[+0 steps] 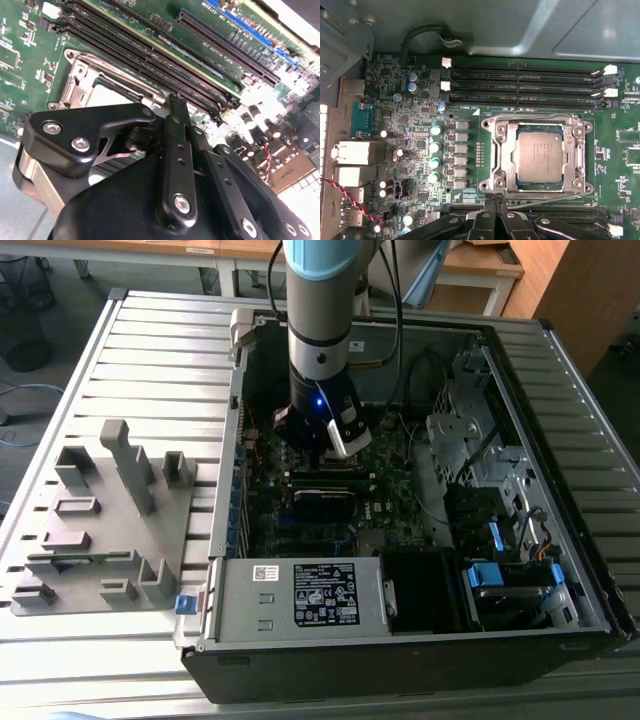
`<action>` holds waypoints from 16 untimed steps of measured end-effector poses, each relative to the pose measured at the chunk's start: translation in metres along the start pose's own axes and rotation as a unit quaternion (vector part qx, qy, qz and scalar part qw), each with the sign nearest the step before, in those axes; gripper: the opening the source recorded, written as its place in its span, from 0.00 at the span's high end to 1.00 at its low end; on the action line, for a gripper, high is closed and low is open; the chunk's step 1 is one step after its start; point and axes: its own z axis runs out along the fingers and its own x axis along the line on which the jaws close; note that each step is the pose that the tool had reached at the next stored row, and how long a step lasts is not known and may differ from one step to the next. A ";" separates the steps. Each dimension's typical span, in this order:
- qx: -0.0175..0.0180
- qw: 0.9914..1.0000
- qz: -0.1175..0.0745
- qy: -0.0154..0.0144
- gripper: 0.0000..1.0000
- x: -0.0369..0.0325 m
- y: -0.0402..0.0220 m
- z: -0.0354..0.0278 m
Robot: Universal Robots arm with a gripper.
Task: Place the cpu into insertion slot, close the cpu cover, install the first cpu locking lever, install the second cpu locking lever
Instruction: 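Install the second cpu locking lever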
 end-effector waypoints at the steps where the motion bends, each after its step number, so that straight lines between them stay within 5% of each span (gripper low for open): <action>1: 0.000 1.000 0.000 0.000 0.89 0.0000 -0.0004 -0.0001; 13: 0.000 1.000 0.000 0.000 0.89 0.0000 -0.0038 -0.0004; 16: -0.006 1.000 0.000 0.000 0.89 0.0000 -0.0044 -0.0003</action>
